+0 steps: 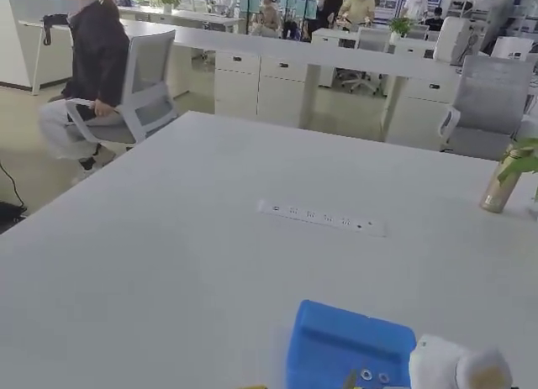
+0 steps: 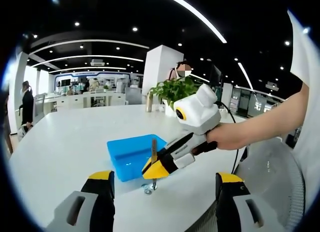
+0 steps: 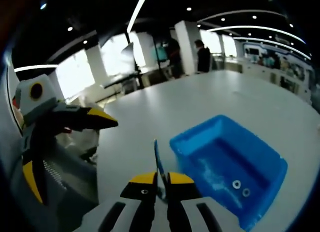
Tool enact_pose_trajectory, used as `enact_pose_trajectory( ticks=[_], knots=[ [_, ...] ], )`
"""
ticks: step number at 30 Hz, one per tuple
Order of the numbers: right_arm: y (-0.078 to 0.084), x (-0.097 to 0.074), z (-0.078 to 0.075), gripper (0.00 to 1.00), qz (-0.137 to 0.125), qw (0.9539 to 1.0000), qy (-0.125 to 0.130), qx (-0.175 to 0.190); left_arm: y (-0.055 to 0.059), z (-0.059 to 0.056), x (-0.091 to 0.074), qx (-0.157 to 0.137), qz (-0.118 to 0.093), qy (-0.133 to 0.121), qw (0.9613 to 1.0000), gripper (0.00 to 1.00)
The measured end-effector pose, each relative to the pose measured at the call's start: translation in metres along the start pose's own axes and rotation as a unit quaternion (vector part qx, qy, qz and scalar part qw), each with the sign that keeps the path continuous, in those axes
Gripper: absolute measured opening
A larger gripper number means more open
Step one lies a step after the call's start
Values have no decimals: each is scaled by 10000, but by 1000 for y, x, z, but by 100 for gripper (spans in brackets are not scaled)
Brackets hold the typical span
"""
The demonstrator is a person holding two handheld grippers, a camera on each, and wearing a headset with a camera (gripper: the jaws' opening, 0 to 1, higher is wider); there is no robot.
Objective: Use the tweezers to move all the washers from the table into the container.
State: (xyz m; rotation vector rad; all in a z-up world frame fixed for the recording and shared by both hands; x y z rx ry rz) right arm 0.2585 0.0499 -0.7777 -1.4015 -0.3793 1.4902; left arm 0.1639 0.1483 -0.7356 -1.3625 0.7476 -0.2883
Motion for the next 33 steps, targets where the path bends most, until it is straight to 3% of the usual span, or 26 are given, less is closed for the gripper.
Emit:
enact_pose_trajectory(
  ticks=[7, 10, 14, 18, 21, 28, 33],
  knots=[
    [2, 3, 7, 3, 194, 9951, 113, -966, 1, -1, 1, 23, 49, 22, 10000, 83],
    [4, 4, 5, 3, 196, 9959, 91, -875, 1, -1, 1, 23, 56, 28, 10000, 83],
    [5, 2, -5, 3, 3, 9999, 124, 9, 0, -1, 1, 25, 17, 31, 10000, 83],
    [1, -5, -10, 3, -245, 9974, 64, 681, 1, 0, 1, 9, 23, -9, 10000, 83],
    [-5, -10, -8, 3, -331, 9966, -4, 758, 1, 0, 0, 8, 43, -17, 10000, 83],
    [-30, -27, -7, 3, -862, 9865, -243, 1372, 1, 0, 0, 20, 55, -3, 10000, 82],
    [-47, -38, -14, 3, -1105, 9832, -199, 1440, 2, 0, 1, 9, 60, 7, 10000, 82]
  ],
)
Point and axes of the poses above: the centre of the closed fingertips' face, and the gripper's own axes: x roughly forward along the fingers, z roughly to its left, y roughly out of its underside, the point moved 7 cm from there along -x, roughly backward along the fingers, and after that the axes turned 8 degrees about x, right-handed, at the moved point
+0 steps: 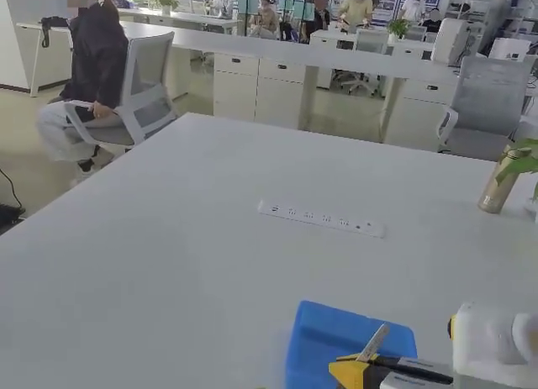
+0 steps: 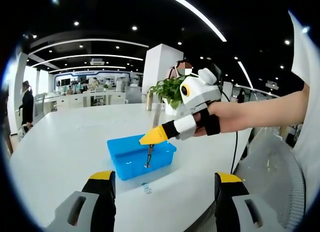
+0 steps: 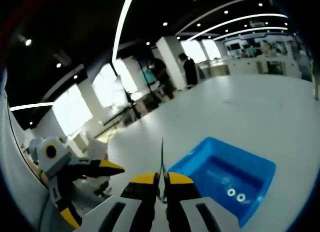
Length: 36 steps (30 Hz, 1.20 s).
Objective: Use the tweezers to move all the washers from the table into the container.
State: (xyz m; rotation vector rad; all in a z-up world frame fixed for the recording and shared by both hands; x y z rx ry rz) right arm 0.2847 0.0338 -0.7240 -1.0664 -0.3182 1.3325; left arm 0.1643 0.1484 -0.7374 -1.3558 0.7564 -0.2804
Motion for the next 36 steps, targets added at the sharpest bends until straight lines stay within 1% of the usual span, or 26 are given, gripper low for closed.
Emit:
enact_pose_trajectory(
  ticks=[3, 5, 8, 10, 11, 12, 13, 16, 19, 21, 23, 27, 30, 32, 36],
  knots=[
    [-12, -2, -5, 3, -116, 9999, 54, -2, 0, 0, 0, 14, 4, 4, 10000, 82],
    [-20, -3, -9, 3, -188, 9997, 134, -19, 0, 0, 0, 13, 5, -2, 10000, 82],
    [-30, -3, -19, 3, -269, 9992, 305, 39, 0, 0, 0, 7, 12, -3, 10000, 81],
    [-35, -3, -29, 3, -320, 9984, 441, 137, 0, 0, 0, 17, 19, -2, 10000, 80],
    [-37, -2, -35, 3, -364, 9977, 508, 243, 0, 0, 0, 17, 23, 3, 10000, 80],
    [-38, -2, -36, 3, -381, 9974, 528, 294, 0, 0, 0, 15, 33, 6, 10000, 80],
    [-39, -1, -41, 3, -385, 9971, 556, 357, 0, 0, 0, 17, 41, 6, 10000, 80],
    [-37, 3, -53, 3, -325, 9960, 709, 447, 1, 0, 0, 27, 49, 5, 10000, 79],
    [-30, 8, -63, 3, -240, 9948, 826, 542, 1, 0, 0, 32, 68, 15, 10000, 78],
    [-27, 10, -68, 3, -159, 9940, 977, 466, 1, 0, 0, 44, 90, 21, 9999, 78],
    [-25, 12, -72, 3, -122, 9936, 1055, 395, 2, 0, 0, 46, 111, 21, 9999, 77],
    [-22, 18, -80, 3, -53, 9932, 1112, 338, 3, 0, 0, 62, 156, 23, 9999, 75],
    [-16, 24, -87, 3, 180, 9923, 1202, 238, 3, 0, 0, 69, 176, 36, 9998, 75],
    [-12, 27, -91, 3, 255, 9915, 1255, 235, 3, 0, 0, 69, 178, 38, 9998, 75],
    [-7, 30, -92, 3, 353, 9910, 1264, 257, 3, 0, 0, 52, 186, 24, 9998, 75]
  ],
)
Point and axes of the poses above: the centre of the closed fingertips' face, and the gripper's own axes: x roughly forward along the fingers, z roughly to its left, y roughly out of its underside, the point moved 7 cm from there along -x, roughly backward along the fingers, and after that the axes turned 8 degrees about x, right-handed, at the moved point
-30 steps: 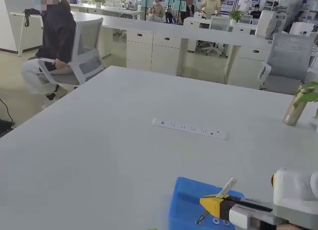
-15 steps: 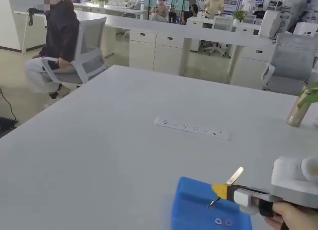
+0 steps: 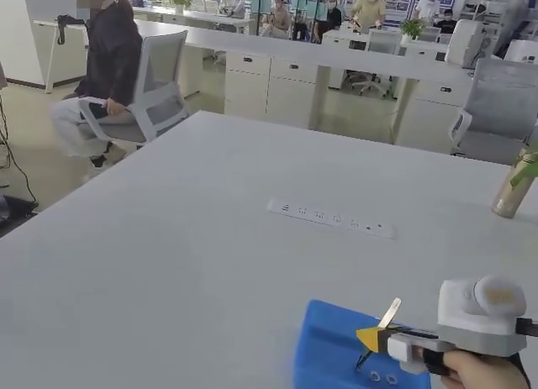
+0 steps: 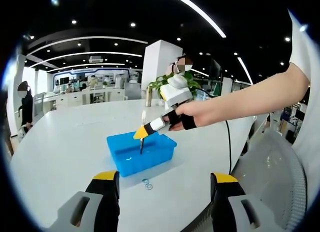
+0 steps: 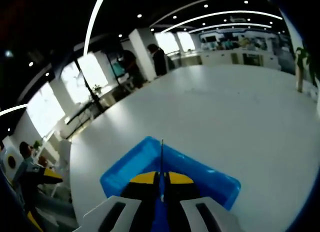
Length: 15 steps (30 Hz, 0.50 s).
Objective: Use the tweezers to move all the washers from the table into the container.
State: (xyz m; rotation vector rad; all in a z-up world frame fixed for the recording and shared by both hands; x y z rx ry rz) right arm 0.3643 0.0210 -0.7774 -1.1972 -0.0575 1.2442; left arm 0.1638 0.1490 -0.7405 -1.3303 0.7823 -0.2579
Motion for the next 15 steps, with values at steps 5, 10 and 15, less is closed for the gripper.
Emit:
enact_pose_trajectory(
  ticks=[5, 10, 15],
  knots=[
    [2, 0, 2, 3, 28, 10000, -28, -23, 1, 0, 0, 18, 26, 20, 10000, 74],
    [2, 1, 3, 3, 14, 9998, -57, -166, 1, 0, 0, 26, 44, 27, 10000, 73],
    [5, 1, 9, 3, 79, 9991, -48, -425, 2, 0, 1, 43, 69, 37, 10000, 73]
  ],
)
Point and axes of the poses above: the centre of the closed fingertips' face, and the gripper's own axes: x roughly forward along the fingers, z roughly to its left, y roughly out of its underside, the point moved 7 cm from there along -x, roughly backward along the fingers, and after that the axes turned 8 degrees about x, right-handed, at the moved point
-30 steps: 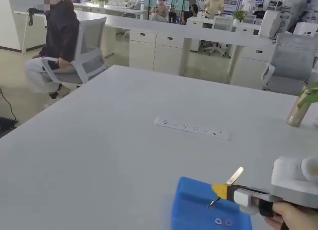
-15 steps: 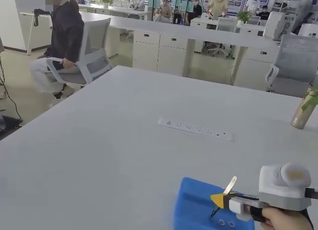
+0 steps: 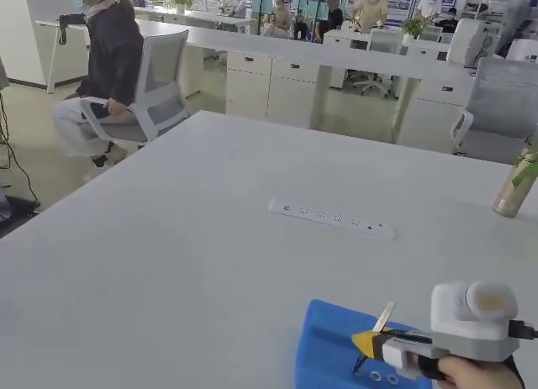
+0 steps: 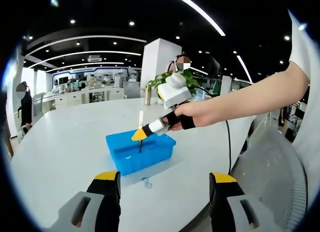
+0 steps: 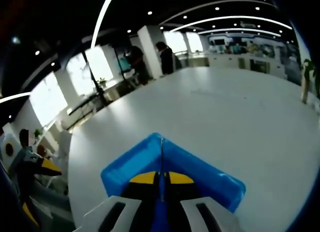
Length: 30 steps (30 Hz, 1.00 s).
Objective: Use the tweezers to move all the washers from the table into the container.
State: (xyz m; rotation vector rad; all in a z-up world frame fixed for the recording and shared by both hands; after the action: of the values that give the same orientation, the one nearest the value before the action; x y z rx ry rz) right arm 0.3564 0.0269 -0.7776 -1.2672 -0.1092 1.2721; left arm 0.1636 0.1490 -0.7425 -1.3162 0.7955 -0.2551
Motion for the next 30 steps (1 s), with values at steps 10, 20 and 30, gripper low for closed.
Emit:
enact_pose_trajectory(
  ticks=[10, 20, 30],
  knots=[
    [-3, -10, 2, 4, -213, 9997, -8, 70, 0, -1, 0, 5, 13, 22, 10000, 72],
    [-17, -34, 34, 3, -709, 9963, -495, 27, 0, -2, 0, 18, 24, 50, 10000, 72],
    [-3, -36, 74, 3, -491, 9920, -1164, -42, 1, -2, 1, 23, 57, 61, 10000, 72]
  ],
)
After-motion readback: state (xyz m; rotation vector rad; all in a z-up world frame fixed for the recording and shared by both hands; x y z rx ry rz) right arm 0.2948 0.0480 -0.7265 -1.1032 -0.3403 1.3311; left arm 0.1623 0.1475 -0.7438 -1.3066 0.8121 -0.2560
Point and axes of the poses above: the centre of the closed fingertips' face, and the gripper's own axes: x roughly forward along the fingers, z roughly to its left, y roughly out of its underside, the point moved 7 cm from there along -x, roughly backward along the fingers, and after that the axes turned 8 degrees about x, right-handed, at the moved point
